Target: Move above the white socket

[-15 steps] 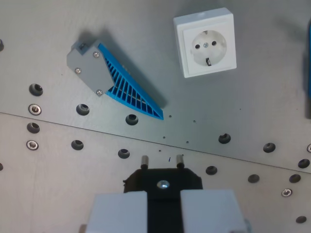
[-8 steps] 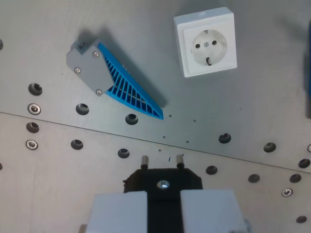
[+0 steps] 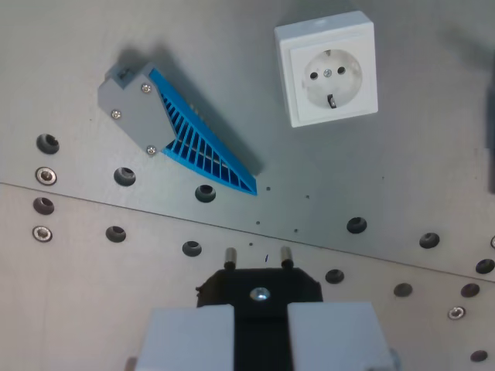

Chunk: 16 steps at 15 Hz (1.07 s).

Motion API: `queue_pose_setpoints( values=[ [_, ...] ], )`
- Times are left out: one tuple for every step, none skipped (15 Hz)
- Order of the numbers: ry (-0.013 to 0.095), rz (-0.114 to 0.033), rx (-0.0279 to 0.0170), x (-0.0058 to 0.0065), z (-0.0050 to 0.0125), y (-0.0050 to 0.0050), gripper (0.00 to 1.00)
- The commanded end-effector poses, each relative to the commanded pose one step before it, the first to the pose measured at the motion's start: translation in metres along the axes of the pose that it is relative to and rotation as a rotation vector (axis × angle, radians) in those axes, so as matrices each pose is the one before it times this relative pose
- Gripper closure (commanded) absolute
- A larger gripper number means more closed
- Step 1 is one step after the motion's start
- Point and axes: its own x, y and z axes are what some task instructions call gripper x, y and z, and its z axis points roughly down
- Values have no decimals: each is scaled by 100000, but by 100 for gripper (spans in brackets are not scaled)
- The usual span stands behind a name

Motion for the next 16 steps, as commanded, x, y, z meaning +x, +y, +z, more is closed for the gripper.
queue_pose_setpoints(
  values=[
    [5670, -4618, 34, -18, 1225, 736, 100],
    [350, -159, -98, -14, 337, 124, 100],
    [212, -437, -115, -22, 351, 122, 100],
    [273, -457, -61, -31, 366, 120, 100],
    [513, -488, -53, -36, 380, 121, 100],
    [378, -233, -116, -40, 396, 122, 100],
    [225, -450, -96, -43, 412, 118, 100],
    [227, -528, -67, -41, 423, 117, 100],
    [-28, -215, -44, -38, 430, 120, 100],
    [164, -383, -83, -33, 438, 125, 100],
    [35, -500, -19, -29, 448, 129, 100],
    [-133, -411, 14, -29, 373, 109, 100],
    [-63, -352, -57, -21, 377, 117, 100],
    [-387, -560, 68, -14, 389, 126, 100],
    [-196, -531, 119, -8, 403, 135, 100],
    [-152, -255, 10, -4, 421, 144, 100]
  ],
)
